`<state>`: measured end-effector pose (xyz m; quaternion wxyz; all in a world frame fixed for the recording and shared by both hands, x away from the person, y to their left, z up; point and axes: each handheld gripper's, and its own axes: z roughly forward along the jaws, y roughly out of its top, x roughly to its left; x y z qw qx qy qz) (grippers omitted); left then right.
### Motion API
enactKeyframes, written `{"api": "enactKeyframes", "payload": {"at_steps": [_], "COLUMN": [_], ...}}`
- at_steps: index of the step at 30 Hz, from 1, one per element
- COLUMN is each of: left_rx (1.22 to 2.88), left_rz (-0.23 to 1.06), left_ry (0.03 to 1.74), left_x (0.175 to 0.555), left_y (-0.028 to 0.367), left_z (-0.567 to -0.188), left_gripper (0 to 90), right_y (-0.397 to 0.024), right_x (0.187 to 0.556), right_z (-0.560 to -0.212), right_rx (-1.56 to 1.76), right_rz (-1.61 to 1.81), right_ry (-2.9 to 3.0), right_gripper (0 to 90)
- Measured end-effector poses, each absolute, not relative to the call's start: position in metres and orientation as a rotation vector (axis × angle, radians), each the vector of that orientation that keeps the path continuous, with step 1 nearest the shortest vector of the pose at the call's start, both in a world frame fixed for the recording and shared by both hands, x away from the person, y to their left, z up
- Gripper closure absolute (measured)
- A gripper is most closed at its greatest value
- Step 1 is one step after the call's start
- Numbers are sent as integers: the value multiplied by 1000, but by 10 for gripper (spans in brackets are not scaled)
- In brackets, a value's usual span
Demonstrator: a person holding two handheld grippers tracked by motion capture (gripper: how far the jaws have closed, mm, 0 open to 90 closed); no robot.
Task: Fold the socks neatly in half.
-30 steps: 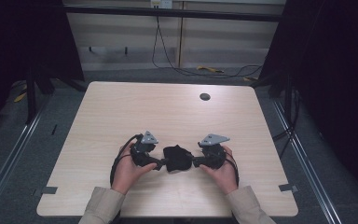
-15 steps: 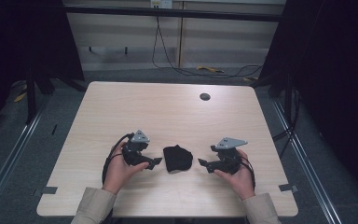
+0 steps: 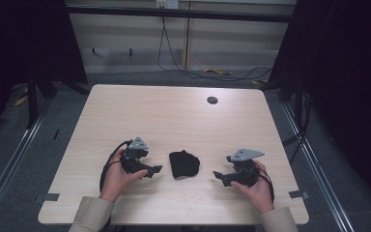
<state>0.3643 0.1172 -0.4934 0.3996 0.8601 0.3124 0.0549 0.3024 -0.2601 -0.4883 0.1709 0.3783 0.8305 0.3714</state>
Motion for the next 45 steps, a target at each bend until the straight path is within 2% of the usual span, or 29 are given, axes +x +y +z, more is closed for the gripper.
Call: {"api": "enactKeyframes", "payload": {"at_steps": [25,45], "left_rx": [2207,2207], "left_rz": [207,288], "left_ry": [844,874], "left_x": [356,354], "left_y": [166,199], "left_z": [-504,-507], "left_gripper": [155,154], "right_y": [-306,-308], "right_x": [284,282], "right_z": [-499,-501], "right_rx": [1183,1187], "right_rz": [1023,968], "right_ry": [2325,2332], "right_gripper": [148,139]}}
